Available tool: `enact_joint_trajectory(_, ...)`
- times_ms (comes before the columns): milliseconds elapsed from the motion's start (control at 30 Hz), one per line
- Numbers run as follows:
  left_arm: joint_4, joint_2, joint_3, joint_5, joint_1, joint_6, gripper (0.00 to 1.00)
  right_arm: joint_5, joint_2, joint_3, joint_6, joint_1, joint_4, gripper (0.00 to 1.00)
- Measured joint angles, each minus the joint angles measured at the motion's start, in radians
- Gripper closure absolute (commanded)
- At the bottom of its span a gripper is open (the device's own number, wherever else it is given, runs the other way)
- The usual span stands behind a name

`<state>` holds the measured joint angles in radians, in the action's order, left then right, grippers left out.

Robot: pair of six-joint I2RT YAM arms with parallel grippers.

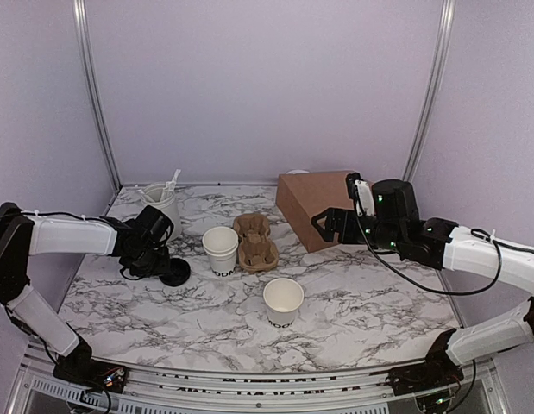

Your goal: Pack the takeout coffee

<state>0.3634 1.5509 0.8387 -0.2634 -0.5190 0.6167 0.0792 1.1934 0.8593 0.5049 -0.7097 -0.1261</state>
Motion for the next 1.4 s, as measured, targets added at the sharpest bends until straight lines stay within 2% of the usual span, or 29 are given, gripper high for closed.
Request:
enact_joint_trajectory(300,-0.001,0.023,0.016,0.000,0.000,-0.001,0.91,0.000,0.000,0.000,0.000,0.000,-0.001,0.06)
enact_joint_trajectory(533,-0.002,0.023,0.017,0.000,0.000,-0.003,1.00,0.000,0.000,0.000,0.000,0.000,-0.001,0.06)
enact_joint_trajectory(867,0.006,-0.008,0.030,0.003,0.000,-0.015,1.00,0.000,-0.001,0.000,0.000,0.000,0.000,0.06)
enact_joint_trajectory(1033,0.006,-0.026,0.043,0.030,-0.004,-0.015,0.93,0.000,-0.001,0.000,0.001,0.000,0.000,0.06)
enact_joint_trajectory(1200,0.007,-0.026,0.049,0.048,-0.032,-0.008,0.92,0.000,0.000,0.000,0.001,0.000,0.000,0.06)
enact_joint_trajectory(1400,-0.001,-0.006,0.070,0.081,-0.056,0.010,0.83,0.000,0.000,0.000,0.001,0.000,-0.001,0.06)
